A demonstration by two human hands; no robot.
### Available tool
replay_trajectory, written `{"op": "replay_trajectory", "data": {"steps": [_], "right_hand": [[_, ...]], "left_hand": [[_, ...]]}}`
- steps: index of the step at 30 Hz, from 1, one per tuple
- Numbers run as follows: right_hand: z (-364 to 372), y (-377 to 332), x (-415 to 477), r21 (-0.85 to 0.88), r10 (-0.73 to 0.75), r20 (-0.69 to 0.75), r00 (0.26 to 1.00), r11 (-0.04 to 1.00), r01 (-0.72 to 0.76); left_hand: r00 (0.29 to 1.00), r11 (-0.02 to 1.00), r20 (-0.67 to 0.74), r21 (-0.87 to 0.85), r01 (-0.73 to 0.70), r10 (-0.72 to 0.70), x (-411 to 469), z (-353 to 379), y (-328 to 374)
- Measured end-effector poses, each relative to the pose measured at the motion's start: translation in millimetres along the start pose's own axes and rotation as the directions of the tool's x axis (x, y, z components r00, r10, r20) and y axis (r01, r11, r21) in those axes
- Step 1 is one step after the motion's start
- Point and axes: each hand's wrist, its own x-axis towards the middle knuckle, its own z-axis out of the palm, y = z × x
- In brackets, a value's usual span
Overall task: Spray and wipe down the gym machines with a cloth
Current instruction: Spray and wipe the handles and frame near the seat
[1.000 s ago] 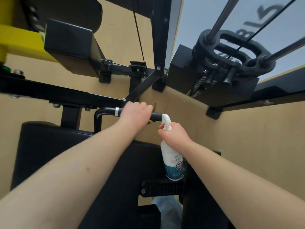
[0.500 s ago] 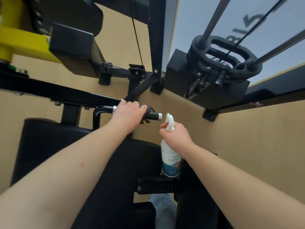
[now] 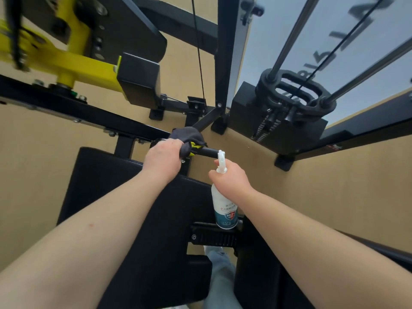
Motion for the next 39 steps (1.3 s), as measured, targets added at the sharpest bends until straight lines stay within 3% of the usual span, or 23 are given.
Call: {"op": "replay_trajectory", "data": {"steps": [4,9,16,21,26,33,36,39], "right_hand": [[-1,-9,-27,-0.042,0.001,0.026,1.000,0.999,0.000],[3,-25,-61,-0.159,-0.042,0.098,0.994,0.986,0.057],[41,-44,-115,-0.330,-0.052,0.295,0.954,0.931,0.153],[96,-42,-161,-0.553,-0.056,0.371,0.927,0.788,0.269],[144,-25,-216,-0.607,-0.160,0.492,0.856,0.642,0.469],[186,3,-285,-0.390,-0.275,0.512,0.814,0.770,0.505],[198,17,-310,-0.242,-0.263,0.512,0.817,0.869,0.431],[213,32,-327,-0.221,-0.236,0.497,0.835,0.896,0.384]], "left_hand": [[0.988,0.942,0.026,-0.302,0.150,-0.149,-34,-21,0],[0.961,0.804,0.059,-0.535,0.258,-0.270,-88,-47,-8],[0.903,0.626,0.141,-0.677,0.387,-0.406,-179,-56,-28],[0.833,0.420,0.221,-0.781,0.463,-0.507,-258,-38,-46],[0.760,0.202,0.262,-0.866,0.458,-0.595,-329,-28,-70],[0.658,-0.030,0.309,-0.917,0.399,-0.687,-420,8,-94],[0.611,-0.182,0.360,-0.925,0.334,-0.705,-438,63,-113],[0.584,-0.257,0.410,-0.909,0.329,-0.701,-462,106,-124]]}}
